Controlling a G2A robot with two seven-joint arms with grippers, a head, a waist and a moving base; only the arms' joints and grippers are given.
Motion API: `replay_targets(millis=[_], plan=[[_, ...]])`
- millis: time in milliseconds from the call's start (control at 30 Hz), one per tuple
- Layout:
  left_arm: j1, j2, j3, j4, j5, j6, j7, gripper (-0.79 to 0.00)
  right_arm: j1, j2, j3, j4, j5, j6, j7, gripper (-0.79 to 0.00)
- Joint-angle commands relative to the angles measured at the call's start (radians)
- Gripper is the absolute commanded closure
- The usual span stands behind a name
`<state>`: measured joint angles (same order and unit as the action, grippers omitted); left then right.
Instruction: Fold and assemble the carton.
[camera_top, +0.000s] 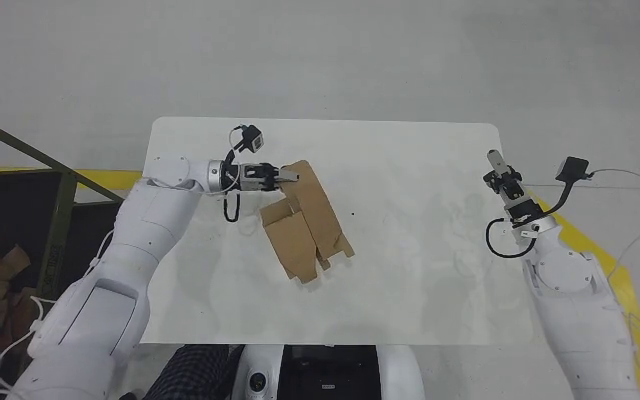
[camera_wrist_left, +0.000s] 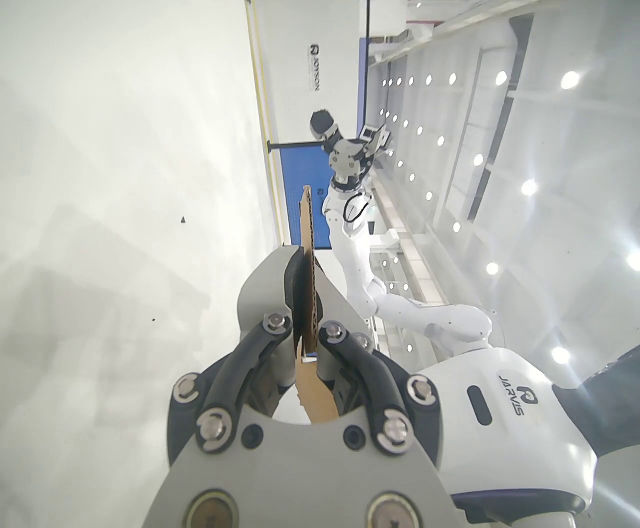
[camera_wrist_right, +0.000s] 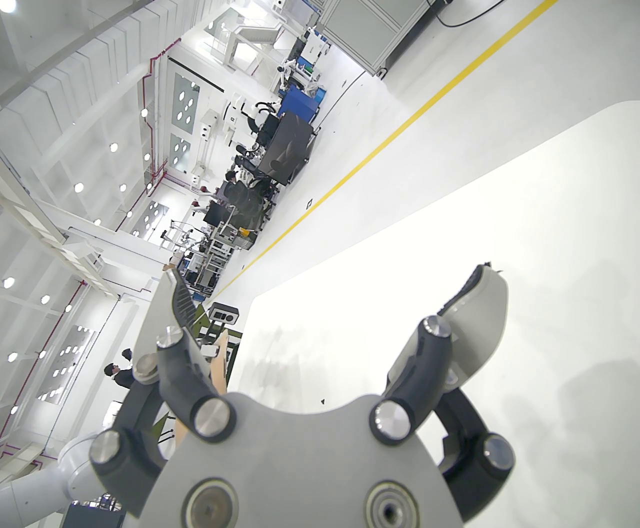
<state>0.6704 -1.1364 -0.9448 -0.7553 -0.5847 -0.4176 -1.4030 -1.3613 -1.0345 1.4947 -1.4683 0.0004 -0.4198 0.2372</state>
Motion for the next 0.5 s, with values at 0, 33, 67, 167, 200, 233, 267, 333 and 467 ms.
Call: replay_targets(millis=[0, 33, 67, 167, 200, 233, 267, 333, 467], plan=[[-0.012, -0.007, 0.027, -0.006, 0.013, 0.009, -0.009, 0.0, 0.0, 0.0, 0.0, 0.0, 0.0, 0.0, 0.0, -0.785], [-0.017, -0.01, 0.038, -0.009, 0.021, 0.008, -0.008, 0.0, 0.0, 0.0, 0.0, 0.0, 0.0, 0.0, 0.0, -0.785], [-0.022, -0.012, 0.043, -0.01, 0.022, -0.003, 0.003, 0.0, 0.0, 0.0, 0.0, 0.0, 0.0, 0.0, 0.0, -0.785], [-0.023, -0.014, 0.044, 0.003, 0.005, -0.023, 0.023, 0.0, 0.0, 0.0, 0.0, 0.0, 0.0, 0.0, 0.0, -0.785], [-0.023, -0.014, 0.044, 0.003, 0.005, -0.023, 0.023, 0.0, 0.0, 0.0, 0.0, 0.0, 0.0, 0.0, 0.0, -0.785], [-0.023, -0.014, 0.044, 0.003, 0.005, -0.023, 0.023, 0.0, 0.0, 0.0, 0.0, 0.0, 0.0, 0.0, 0.0, -0.785], [-0.023, -0.014, 0.044, 0.003, 0.005, -0.023, 0.023, 0.0, 0.0, 0.0, 0.0, 0.0, 0.0, 0.0, 0.0, -0.785], [-0.023, -0.014, 0.044, 0.003, 0.005, -0.023, 0.023, 0.0, 0.0, 0.0, 0.0, 0.0, 0.0, 0.0, 0.0, -0.785], [-0.023, -0.014, 0.044, 0.003, 0.005, -0.023, 0.023, 0.0, 0.0, 0.0, 0.0, 0.0, 0.0, 0.0, 0.0, -0.785]])
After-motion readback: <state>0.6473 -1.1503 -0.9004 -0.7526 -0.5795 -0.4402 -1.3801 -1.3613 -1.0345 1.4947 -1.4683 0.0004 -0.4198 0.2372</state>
